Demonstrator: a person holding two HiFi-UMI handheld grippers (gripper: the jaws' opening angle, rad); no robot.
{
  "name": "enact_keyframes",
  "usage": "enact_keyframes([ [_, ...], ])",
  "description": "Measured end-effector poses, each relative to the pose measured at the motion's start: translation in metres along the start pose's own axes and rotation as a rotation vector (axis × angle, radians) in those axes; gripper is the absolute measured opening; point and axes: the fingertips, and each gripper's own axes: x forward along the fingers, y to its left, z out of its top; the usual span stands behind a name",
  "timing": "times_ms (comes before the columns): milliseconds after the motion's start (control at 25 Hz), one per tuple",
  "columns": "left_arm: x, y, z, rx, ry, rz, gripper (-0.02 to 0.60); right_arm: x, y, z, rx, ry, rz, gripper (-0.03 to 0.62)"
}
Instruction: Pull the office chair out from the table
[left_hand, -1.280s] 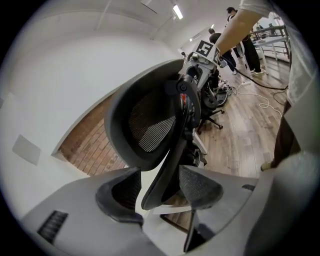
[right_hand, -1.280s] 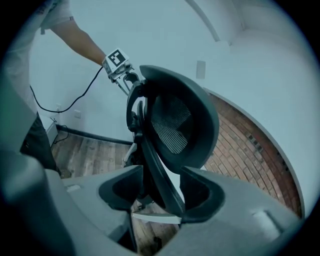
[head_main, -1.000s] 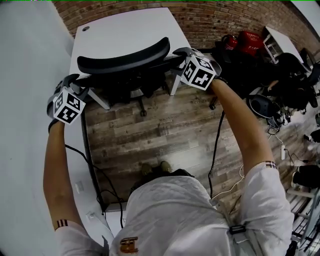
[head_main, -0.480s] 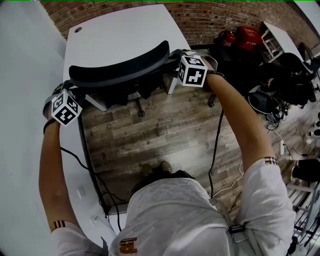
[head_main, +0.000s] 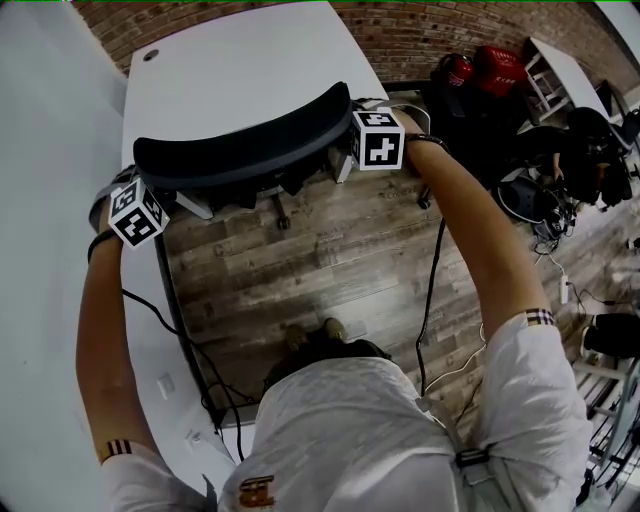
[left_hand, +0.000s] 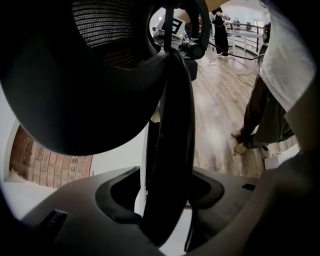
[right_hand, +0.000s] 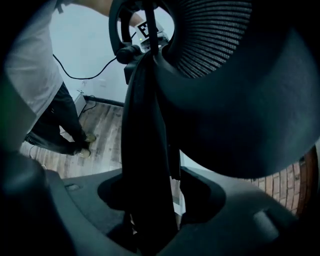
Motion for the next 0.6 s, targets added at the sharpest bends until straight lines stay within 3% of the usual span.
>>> enact_keyframes([
  [240,0.0076,0.0018,0.0014,0.011,-0.022,-0.005,0.236,0.0022,-0.0014,0.0028,-0.02,-0.025,0.006,0.228],
  [360,0.0081,0.0008,0.0028,0.028,-0.028,-0.005,0.214,0.0038,0.0019,0.0016,-0.038,-0.032,0.008,0.149],
  [600,0.0073,-0.0041,0.0,0.09,-0.01,-0.008,0.146,0.0017,0.0056,0.0036,-0.087,-0.032,-0.015,0.112],
])
